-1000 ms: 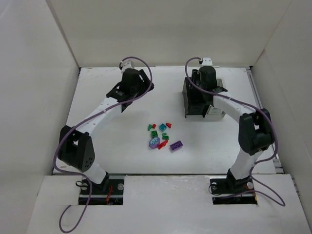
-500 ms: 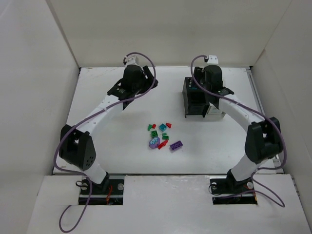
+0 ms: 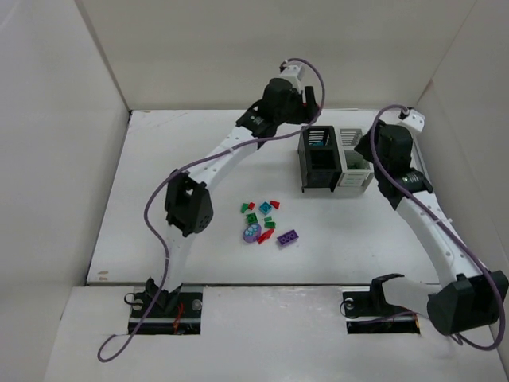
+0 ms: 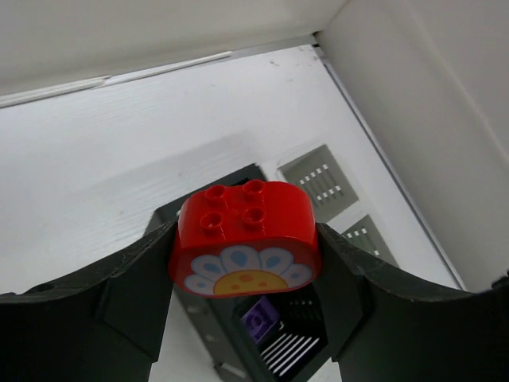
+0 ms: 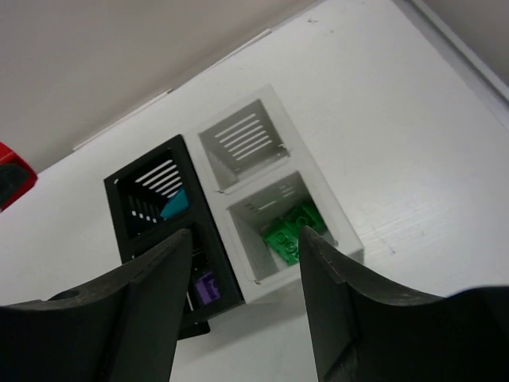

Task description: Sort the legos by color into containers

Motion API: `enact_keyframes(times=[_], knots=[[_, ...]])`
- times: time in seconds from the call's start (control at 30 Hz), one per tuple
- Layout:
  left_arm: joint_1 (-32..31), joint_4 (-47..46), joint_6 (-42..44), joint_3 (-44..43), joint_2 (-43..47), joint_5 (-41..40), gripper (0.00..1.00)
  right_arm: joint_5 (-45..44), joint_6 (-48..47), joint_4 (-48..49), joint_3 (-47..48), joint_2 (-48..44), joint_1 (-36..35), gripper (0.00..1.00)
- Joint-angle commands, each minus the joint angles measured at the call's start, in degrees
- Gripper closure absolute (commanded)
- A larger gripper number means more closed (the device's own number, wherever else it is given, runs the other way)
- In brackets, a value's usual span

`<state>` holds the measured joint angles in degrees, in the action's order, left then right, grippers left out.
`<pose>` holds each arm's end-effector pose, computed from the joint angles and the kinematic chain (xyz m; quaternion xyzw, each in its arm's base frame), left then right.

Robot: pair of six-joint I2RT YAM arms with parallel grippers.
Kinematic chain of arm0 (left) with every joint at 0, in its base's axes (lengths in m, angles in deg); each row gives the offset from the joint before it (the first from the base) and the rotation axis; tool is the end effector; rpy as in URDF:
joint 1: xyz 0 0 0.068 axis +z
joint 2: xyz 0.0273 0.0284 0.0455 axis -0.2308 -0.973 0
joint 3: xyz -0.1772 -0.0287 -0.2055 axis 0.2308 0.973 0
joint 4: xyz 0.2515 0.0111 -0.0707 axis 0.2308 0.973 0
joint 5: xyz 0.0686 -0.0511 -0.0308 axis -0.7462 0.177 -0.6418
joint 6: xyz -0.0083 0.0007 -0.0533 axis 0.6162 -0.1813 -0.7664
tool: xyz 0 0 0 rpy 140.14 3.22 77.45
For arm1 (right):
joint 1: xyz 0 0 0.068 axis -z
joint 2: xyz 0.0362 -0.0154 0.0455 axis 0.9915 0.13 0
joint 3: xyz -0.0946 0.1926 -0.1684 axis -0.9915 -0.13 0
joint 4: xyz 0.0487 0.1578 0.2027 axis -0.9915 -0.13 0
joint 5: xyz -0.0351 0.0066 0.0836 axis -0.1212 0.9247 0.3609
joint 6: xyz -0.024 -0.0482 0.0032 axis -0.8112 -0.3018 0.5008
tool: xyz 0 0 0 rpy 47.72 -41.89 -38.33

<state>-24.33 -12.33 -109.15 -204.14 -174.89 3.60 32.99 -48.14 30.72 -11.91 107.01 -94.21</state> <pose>0.4102 -0.3211 0.3734 0.1357 0.7450 -0.3554 0.5479 0.2662 0.0399 0.3553 0.2279 0.7738 0.0235 0.5905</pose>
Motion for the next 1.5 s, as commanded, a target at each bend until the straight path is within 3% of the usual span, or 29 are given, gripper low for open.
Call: enact_keyframes(times=[0.0,0.13,0.27,0.47,0.77,1.0,1.2,1.23,1.27,1.4,1.47], knots=[[-1.3,-2.6,3.5,-9.2,-4.0,3.7,0.77,-6.7,5.4,-6.8,-1.4,-4.6,0.3,0.39],[-2.4,-16.9,2.0,-7.4,-6.5,8.4,0.72,-9.7,7.2,-8.3,-3.4,-8.7,0.9,0.39],[-4.2,-22.2,1.4,-14.7,-12.9,7.4,0.72,-9.7,8.3,-8.3,-4.6,-11.1,0.9,0.39],[-5.9,-34.8,-0.7,-15.4,-17.6,7.3,0.68,-9.7,9.9,-9.7,-6.4,-13.0,1.4,0.39],[-7.1,-40.4,-2.0,-18.7,-23.3,8.4,0.67,-9.2,11.0,-9.7,-9.4,-17.7,1.4,0.38],[-8.2,-40.4,-1.2,-18.2,-25.2,2.8,0.64,-8.7,11.0,-10.8,-9.4,-19.3,1.9,0.38],[-8.2,-38.6,-0.7,-18.2,-26.2,0.4,0.47,-8.7,11.0,-11.3,-10.5,-20.5,1.9,0.37],[-8.2,-38.6,-0.7,-17.6,-26.2,0.4,0.42,-8.7,11.0,-11.3,-10.5,-20.5,1.9,0.37],[-8.2,-38.6,-0.7,-17.6,-25.7,0.4,0.26,-8.7,11.0,-11.3,-10.5,-20.5,1.9,0.37],[-8.2,-37.9,-0.1,-17.1,-25.2,1.0,0.07,-8.7,11.0,-11.3,-10.5,-20.5,1.9,0.37],[-8.2,-37.3,0.5,-17.1,-25.2,2.3,0.02,-8.7,11.0,-11.9,-10.5,-21.1,1.9,0.37]])
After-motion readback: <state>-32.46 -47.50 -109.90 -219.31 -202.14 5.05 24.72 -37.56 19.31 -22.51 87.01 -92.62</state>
